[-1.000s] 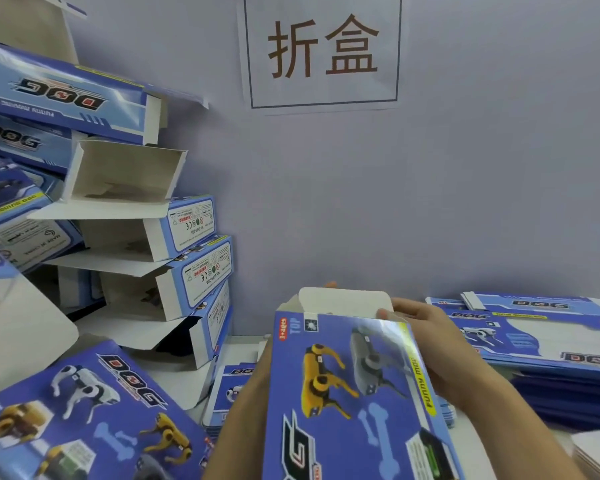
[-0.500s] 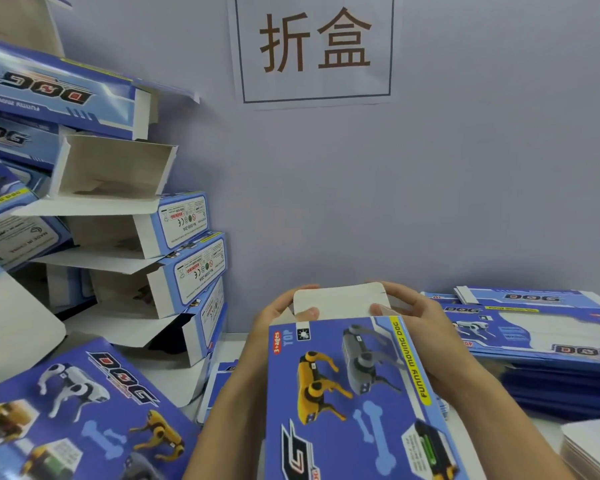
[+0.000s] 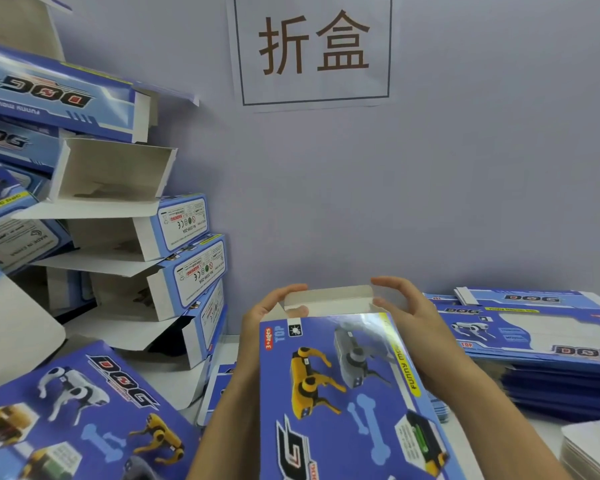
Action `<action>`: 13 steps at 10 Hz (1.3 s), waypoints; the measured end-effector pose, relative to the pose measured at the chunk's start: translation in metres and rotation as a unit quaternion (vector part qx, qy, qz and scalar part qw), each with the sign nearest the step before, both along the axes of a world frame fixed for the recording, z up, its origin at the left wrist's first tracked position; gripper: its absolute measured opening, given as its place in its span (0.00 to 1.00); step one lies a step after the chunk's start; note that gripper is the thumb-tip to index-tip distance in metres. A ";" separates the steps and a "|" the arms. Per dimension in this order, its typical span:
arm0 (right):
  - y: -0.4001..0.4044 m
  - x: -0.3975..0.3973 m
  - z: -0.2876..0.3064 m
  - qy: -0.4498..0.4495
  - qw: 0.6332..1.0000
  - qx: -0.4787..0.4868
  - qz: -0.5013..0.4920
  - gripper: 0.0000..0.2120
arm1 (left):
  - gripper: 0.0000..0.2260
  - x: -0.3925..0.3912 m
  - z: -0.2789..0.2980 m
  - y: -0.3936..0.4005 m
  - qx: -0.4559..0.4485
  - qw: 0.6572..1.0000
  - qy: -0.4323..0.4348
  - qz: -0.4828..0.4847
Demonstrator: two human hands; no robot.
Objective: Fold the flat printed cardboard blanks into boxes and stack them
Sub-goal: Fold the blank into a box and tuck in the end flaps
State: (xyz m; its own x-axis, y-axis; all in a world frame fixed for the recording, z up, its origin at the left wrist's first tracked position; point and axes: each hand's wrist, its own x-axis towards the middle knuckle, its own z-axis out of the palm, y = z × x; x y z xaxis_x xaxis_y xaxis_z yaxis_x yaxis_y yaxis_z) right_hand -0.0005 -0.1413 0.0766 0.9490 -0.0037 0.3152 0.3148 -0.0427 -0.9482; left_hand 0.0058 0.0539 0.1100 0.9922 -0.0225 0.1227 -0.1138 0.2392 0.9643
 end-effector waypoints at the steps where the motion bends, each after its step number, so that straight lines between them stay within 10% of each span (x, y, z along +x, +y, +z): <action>1: -0.010 -0.016 0.013 0.052 0.993 -0.073 0.078 0.16 | 0.09 -0.010 -0.008 0.001 -0.015 0.998 -0.028 0.051; 3: -0.011 -0.035 0.037 0.049 0.966 -0.205 0.149 0.24 | 0.05 -0.017 -0.013 0.002 -0.065 0.982 -0.096 0.151; 5: -0.017 -0.025 0.037 -0.050 0.996 0.001 0.070 0.22 | 0.04 -0.017 -0.005 -0.001 -0.120 0.983 -0.039 0.133; 7: -0.010 -0.034 0.050 -0.170 0.979 -0.009 -0.111 0.29 | 0.25 -0.028 0.017 -0.009 -0.015 0.990 -0.129 -0.064; 8: 0.002 -0.041 0.055 -0.225 0.967 -0.029 -0.120 0.29 | 0.19 -0.032 0.021 -0.018 0.047 0.970 -0.231 -0.062; 11: 0.020 -0.032 0.044 -0.191 0.981 0.013 -0.043 0.18 | 0.08 -0.019 0.009 -0.015 -0.005 0.973 -0.230 -0.008; 13: 0.021 -0.029 0.044 -0.171 0.983 0.031 -0.065 0.19 | 0.17 -0.017 0.010 -0.017 -0.003 0.969 -0.248 0.019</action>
State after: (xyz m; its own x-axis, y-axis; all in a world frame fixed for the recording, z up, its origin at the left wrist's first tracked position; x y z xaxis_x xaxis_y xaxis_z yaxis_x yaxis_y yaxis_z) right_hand -0.0295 -0.1206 0.1207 0.7779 -0.1476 0.6109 0.6110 -0.0494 -0.7901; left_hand -0.0117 0.0367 0.1198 0.8111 0.0160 0.5848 -0.5720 0.2308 0.7871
